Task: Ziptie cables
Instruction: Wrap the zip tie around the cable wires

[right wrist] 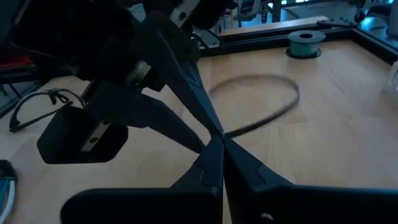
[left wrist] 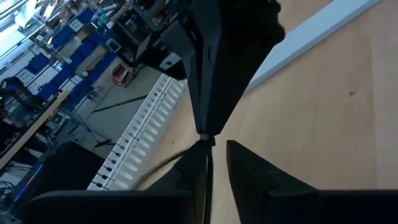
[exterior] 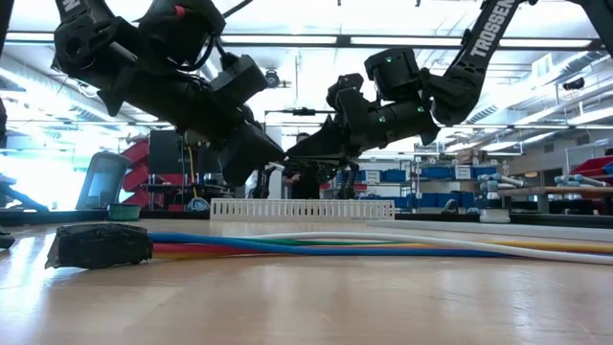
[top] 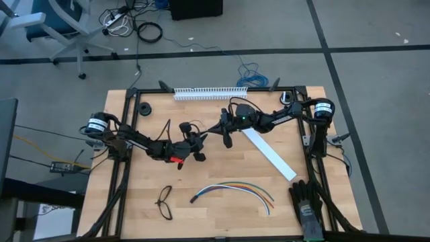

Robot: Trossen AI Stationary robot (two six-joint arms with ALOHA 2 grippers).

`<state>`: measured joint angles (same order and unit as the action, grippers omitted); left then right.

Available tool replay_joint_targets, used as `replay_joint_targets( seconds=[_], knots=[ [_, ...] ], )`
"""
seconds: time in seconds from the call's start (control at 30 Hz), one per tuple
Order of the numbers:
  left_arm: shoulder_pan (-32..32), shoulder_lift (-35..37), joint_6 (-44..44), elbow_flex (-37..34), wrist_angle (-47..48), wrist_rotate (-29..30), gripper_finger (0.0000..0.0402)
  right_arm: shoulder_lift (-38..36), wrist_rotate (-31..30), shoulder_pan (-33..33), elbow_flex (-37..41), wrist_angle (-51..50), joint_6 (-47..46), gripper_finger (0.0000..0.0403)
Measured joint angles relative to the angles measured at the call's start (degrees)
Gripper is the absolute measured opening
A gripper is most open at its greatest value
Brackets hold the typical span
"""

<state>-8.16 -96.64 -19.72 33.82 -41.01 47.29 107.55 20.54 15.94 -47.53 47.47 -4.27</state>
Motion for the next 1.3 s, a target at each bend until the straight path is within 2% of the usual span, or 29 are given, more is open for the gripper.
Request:
replay_joint_targets(
  seconds=[0.23, 0.43, 0.67, 0.83, 0.97, 1.3],
  knots=[
    [-1.3, 0.0, -2.6, 0.0, -0.4, 2.4, 0.011, 0.0, 0.1, 0.9, 0.0, -1.4, -4.2, 0.0],
    [-1.8, 0.0, -2.8, 0.0, -0.4, 3.6, 0.0112, 0.0, 2.2, 1.5, 0.0, 0.6, -9.1, 0.0],
    [-2.2, 0.0, -2.9, 0.0, -2.4, 4.7, 0.0111, 0.0, 3.6, 1.5, 0.0, -0.9, -9.4, 0.0],
    [-5.8, 1.8, -8.6, 0.2, -7.1, 14.4, 0.011, 0.0, 3.3, 2.3, 0.0, -6.2, -9.2, 0.0],
    [-9.3, 6.9, -8.3, 0.2, -8.0, 23.4, 0.011, 0.0, 3.9, 2.7, 0.0, -10.4, -8.3, 0.0],
    [-19.3, 19.5, -3.9, -2.2, -6.8, 31.5, 0.011, 0.1, 8.3, -1.9, 0.1, -11.3, -7.1, 0.0]
  ],
)
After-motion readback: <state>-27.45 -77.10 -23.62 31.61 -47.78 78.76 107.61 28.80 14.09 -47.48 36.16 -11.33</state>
